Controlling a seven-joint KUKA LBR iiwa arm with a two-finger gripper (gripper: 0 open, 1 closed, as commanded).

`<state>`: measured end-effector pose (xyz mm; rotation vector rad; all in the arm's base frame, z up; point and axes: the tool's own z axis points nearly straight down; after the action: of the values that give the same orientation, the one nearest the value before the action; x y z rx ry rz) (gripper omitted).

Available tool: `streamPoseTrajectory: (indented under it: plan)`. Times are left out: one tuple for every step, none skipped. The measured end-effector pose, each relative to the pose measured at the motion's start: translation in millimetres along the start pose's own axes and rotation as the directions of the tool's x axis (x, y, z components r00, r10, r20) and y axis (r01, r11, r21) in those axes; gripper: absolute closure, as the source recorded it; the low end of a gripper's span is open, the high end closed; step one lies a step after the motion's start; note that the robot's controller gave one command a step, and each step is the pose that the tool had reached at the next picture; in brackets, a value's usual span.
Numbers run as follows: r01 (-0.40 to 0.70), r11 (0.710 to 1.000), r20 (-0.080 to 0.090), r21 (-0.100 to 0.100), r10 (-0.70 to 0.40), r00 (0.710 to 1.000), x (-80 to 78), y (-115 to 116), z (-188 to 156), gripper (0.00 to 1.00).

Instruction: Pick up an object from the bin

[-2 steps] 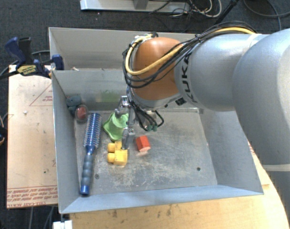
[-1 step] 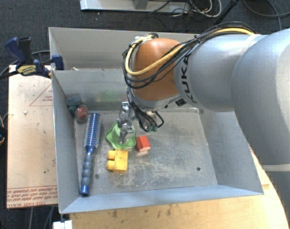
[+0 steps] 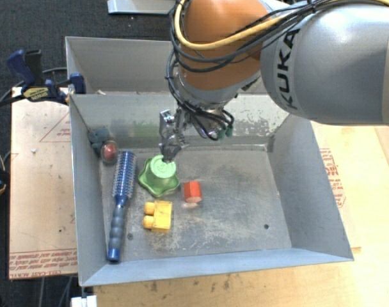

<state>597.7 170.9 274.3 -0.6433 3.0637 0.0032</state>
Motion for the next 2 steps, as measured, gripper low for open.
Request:
streamPoseTrajectory:
  plan:
    - [-0.002, 1.000, -0.007, -0.001, 0.002, 1.000, 1.4, -0.7, 3.4, 1.00]
    - [-0.002, 1.000, -0.007, -0.001, 0.002, 1.000, 1.4, -0.7, 3.5, 0.00]
